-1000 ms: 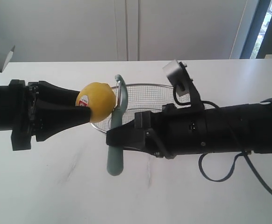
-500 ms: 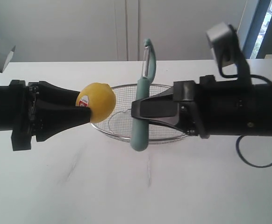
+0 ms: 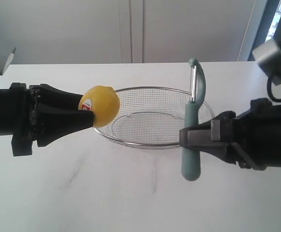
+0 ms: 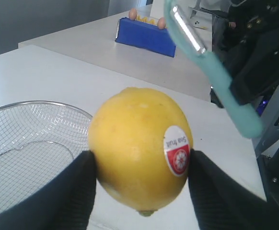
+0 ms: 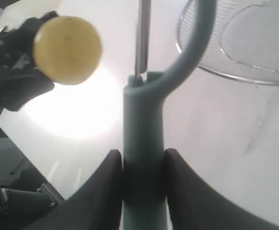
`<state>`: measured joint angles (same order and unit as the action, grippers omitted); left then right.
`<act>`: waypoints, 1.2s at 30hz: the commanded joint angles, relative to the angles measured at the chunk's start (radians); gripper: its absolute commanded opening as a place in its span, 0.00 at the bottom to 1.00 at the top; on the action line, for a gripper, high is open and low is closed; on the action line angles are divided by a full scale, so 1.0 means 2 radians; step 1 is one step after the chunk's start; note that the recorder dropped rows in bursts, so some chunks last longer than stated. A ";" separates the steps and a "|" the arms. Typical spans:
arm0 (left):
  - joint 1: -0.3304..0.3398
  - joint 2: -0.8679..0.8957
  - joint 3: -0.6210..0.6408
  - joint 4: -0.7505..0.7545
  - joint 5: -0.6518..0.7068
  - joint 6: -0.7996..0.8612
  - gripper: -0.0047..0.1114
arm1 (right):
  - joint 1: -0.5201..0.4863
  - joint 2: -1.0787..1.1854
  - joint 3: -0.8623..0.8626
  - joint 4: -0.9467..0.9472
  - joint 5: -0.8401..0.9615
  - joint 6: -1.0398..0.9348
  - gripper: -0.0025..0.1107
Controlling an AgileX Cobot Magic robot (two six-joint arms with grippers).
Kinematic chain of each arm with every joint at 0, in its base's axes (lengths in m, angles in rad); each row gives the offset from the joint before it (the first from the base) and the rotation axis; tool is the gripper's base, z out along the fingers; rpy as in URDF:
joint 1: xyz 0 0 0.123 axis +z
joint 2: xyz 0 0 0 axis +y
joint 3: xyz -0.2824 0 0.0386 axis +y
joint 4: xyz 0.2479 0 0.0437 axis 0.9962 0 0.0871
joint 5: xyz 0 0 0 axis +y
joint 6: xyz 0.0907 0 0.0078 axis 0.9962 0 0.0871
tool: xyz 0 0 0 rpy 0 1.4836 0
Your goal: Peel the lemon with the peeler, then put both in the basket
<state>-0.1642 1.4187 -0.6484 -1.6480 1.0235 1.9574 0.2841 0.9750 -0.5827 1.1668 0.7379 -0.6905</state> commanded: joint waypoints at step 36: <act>0.002 -0.002 -0.002 -0.020 0.023 0.080 0.04 | 0.107 0.275 -0.038 0.289 0.130 -0.272 0.02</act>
<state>-0.1642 1.4187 -0.6484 -1.6573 1.0314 1.9574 0.4983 1.5481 -0.6447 1.7415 0.9827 -1.2418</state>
